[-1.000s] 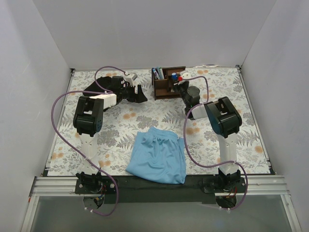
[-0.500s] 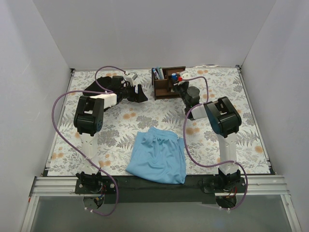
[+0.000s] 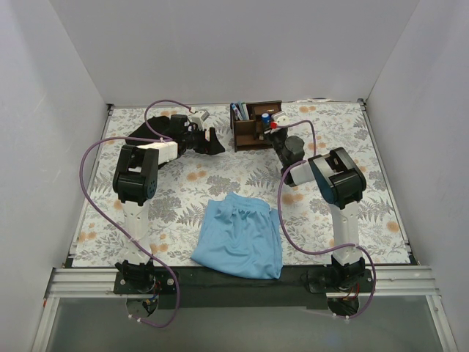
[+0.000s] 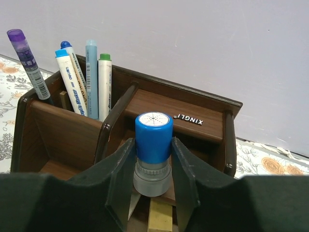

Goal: Sort the stationery into containers
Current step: Place the stationery in the storage box.

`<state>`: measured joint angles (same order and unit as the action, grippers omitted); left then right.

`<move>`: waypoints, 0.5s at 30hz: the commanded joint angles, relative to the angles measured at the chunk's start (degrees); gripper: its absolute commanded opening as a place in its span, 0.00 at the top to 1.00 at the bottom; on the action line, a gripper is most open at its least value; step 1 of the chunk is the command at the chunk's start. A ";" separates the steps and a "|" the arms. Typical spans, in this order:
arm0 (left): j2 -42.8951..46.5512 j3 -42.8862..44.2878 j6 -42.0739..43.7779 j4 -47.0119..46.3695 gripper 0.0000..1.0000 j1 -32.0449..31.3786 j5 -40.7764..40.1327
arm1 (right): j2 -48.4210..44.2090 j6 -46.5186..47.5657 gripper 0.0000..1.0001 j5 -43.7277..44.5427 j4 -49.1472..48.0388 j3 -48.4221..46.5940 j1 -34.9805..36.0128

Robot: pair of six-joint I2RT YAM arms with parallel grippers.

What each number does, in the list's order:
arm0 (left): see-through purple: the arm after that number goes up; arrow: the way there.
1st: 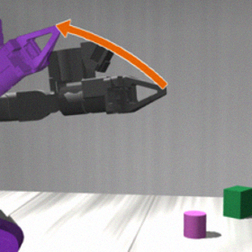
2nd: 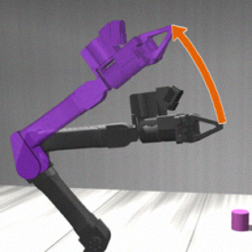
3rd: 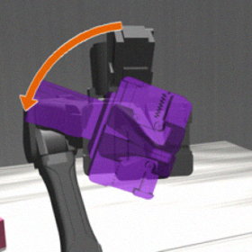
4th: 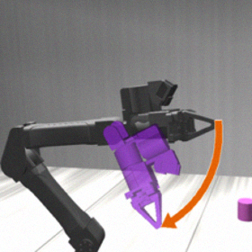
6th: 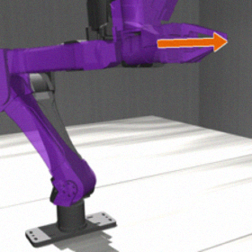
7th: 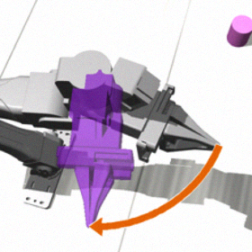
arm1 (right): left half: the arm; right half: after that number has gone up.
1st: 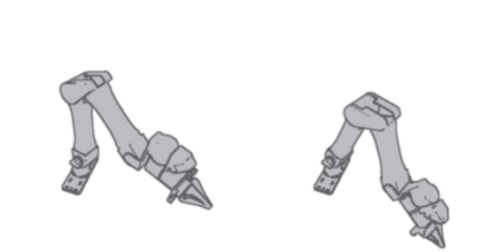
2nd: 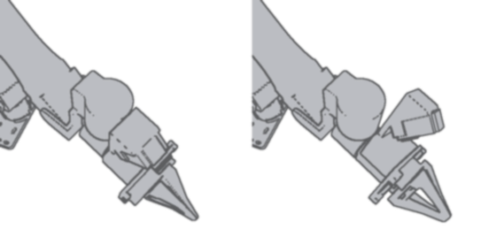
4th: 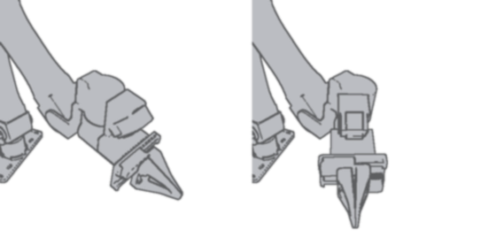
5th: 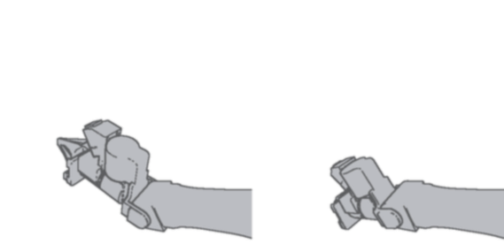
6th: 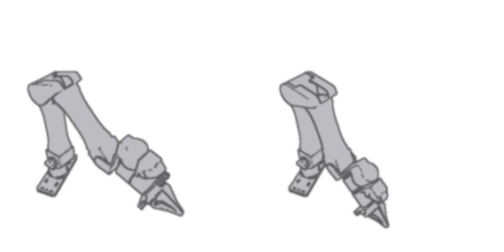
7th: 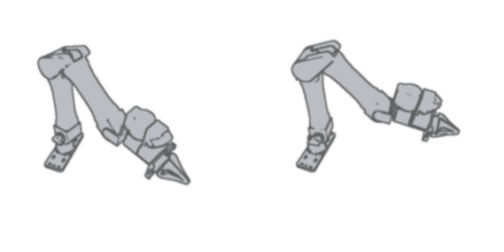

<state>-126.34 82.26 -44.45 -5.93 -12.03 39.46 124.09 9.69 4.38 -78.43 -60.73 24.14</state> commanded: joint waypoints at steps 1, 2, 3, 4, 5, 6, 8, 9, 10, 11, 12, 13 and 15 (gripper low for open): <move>-1.71 -0.78 0.06 1.37 0.26 0.25 -0.53 | -0.96 1.38 0.55 0.63 -17.28 1.40 0.29; -1.89 -0.70 -0.03 1.36 0.26 0.25 -0.61 | -0.96 1.38 0.53 0.63 -17.19 1.40 0.38; -1.98 -0.52 -0.03 1.36 0.26 0.25 -0.53 | -1.05 1.55 0.53 0.54 -17.19 1.58 0.38; -1.89 -0.61 -0.03 1.36 0.26 0.25 -0.35 | -1.05 1.56 0.56 0.28 -17.19 1.67 0.38; -1.98 -0.61 -0.03 1.28 0.26 0.25 -0.35 | -1.05 1.56 0.69 0.36 -17.28 1.67 0.38; -2.06 -0.61 -0.03 1.36 0.26 0.25 -0.35 | -1.05 1.47 0.75 0.45 -17.37 1.75 0.29; -1.98 -0.70 -0.11 1.36 0.26 0.25 -0.35 | -0.87 1.29 0.83 0.63 -17.37 1.49 0.38; -1.89 -0.61 -0.03 1.28 0.26 0.25 -0.26 | -0.78 1.29 0.83 0.63 -17.19 1.32 0.29; -1.98 -0.61 -0.03 1.28 0.26 0.25 -0.26 | -0.61 1.29 0.83 0.63 -17.28 0.88 0.38; -1.89 -0.52 -0.03 1.28 0.26 0.25 -0.09 | -0.61 1.29 0.81 0.54 -17.19 0.61 0.38; -1.98 -0.43 0.06 1.45 0.26 0.25 -0.17 | -0.26 1.21 0.79 0.45 -17.02 0.35 0.29; -1.98 -0.17 0.15 1.45 0.26 0.25 -0.26 | -0.08 1.20 0.77 0.45 -16.93 -0.09 0.29; -2.06 0.01 0.24 1.54 0.26 0.25 -0.35 | 0.27 1.29 0.73 0.36 -16.84 -0.44 0.29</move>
<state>-127.02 82.24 -44.66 -7.75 -12.03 40.05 124.03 10.72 4.32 -77.10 -59.51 24.18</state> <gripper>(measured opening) 0.738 0.304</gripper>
